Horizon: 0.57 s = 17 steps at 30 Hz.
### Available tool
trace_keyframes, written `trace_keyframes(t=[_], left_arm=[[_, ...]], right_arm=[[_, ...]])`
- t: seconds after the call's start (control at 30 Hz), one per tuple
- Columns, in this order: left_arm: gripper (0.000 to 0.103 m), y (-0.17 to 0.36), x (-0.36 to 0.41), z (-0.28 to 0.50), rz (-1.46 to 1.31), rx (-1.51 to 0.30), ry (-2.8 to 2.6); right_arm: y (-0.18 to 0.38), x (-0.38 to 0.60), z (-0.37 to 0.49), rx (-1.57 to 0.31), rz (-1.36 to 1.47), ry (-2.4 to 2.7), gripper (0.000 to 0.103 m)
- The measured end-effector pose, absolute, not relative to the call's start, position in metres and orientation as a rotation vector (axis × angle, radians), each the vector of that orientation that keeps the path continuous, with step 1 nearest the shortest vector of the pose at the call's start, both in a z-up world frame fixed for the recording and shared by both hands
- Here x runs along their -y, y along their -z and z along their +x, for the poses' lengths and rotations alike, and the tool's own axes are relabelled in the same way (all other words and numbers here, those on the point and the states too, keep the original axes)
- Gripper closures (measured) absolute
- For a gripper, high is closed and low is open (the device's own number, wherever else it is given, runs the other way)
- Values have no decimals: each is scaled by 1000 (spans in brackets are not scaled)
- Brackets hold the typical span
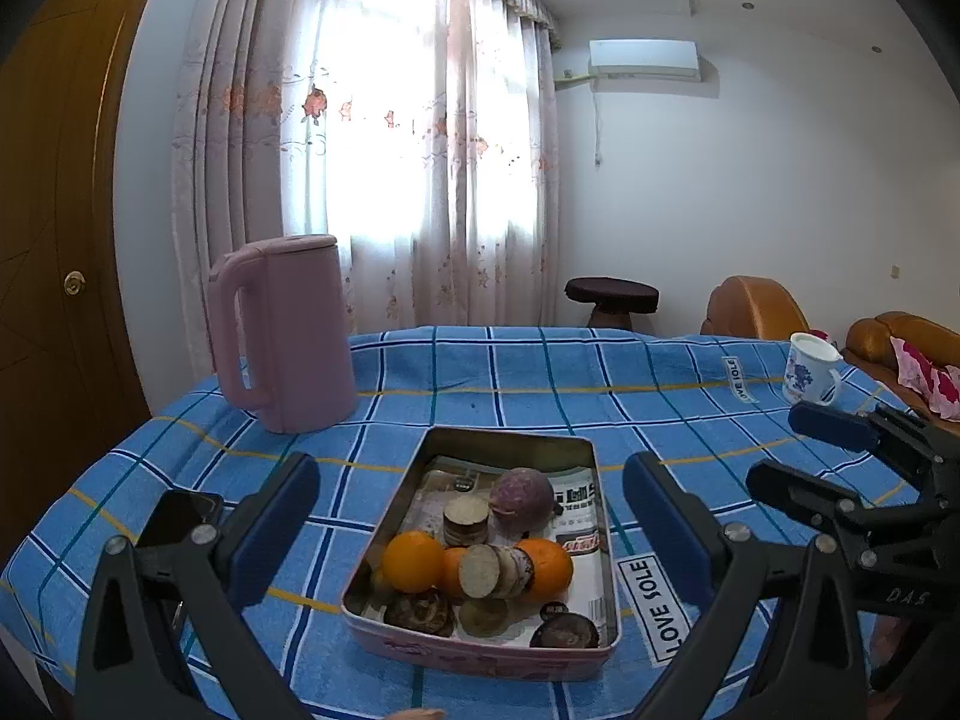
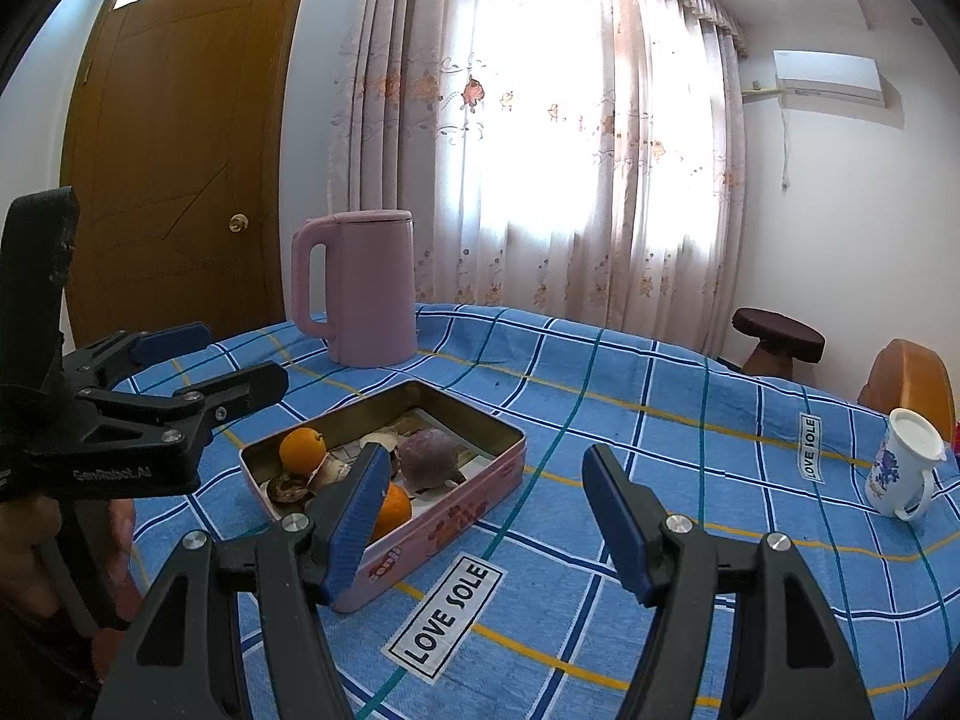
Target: Organize fruits
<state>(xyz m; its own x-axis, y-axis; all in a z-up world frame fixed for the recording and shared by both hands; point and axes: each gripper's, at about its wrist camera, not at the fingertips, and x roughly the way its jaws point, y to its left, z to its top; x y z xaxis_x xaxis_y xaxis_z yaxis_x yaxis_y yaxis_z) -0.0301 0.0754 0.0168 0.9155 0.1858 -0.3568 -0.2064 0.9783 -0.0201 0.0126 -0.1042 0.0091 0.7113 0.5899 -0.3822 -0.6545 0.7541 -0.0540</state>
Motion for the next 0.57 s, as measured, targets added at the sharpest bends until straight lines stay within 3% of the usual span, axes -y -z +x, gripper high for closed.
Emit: trace_keyframes(t=[0.57], left_arm=[[0, -12, -73, -26, -71, -384, -190]], right_arm=[[-2, 108, 15, -373, -188, -691, 35]])
